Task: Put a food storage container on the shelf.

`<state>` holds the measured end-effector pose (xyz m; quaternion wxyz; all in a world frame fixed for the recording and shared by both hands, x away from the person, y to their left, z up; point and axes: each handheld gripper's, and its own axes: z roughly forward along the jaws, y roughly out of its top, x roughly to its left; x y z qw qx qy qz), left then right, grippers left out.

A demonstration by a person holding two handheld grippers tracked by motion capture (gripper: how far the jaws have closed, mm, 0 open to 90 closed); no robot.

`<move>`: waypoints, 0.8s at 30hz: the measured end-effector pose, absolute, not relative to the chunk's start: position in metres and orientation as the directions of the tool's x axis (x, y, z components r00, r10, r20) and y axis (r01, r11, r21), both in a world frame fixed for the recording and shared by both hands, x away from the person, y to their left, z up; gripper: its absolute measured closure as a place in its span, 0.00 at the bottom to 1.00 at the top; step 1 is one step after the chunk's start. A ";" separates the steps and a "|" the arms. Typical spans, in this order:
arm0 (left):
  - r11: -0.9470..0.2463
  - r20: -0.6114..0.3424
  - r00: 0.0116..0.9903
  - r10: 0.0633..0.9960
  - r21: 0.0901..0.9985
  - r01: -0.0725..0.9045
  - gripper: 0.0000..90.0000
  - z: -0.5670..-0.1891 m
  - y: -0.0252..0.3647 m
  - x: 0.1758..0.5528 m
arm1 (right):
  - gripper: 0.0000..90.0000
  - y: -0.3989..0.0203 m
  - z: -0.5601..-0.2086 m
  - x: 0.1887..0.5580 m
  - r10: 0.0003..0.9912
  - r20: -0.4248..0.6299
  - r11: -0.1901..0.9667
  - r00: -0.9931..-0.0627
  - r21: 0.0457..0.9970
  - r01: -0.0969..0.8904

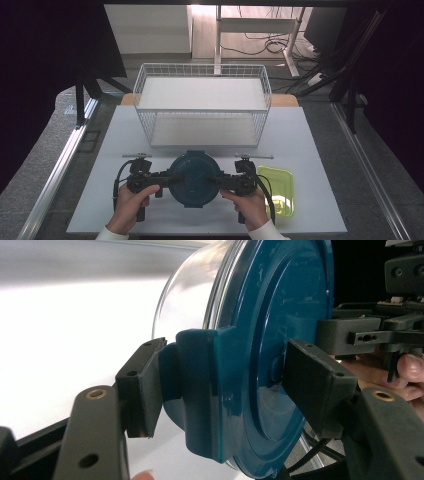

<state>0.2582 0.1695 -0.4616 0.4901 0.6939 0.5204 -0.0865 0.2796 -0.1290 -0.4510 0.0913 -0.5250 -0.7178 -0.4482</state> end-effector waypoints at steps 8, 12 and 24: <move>0.030 -0.628 0.454 0.632 0.606 0.795 0.39 -0.447 0.169 0.260 | 0.37 -0.129 -0.433 0.281 0.680 0.579 0.056 -0.451 0.572 0.818; 0.029 -0.625 0.461 0.631 0.612 0.790 0.39 -0.438 0.169 0.262 | 0.37 -0.130 -0.420 0.284 0.679 0.566 0.067 -0.467 0.586 0.808; 0.030 -0.609 0.488 0.625 0.643 0.765 0.39 -0.406 0.166 0.275 | 0.37 -0.132 -0.387 0.294 0.686 0.541 0.066 -0.486 0.620 0.782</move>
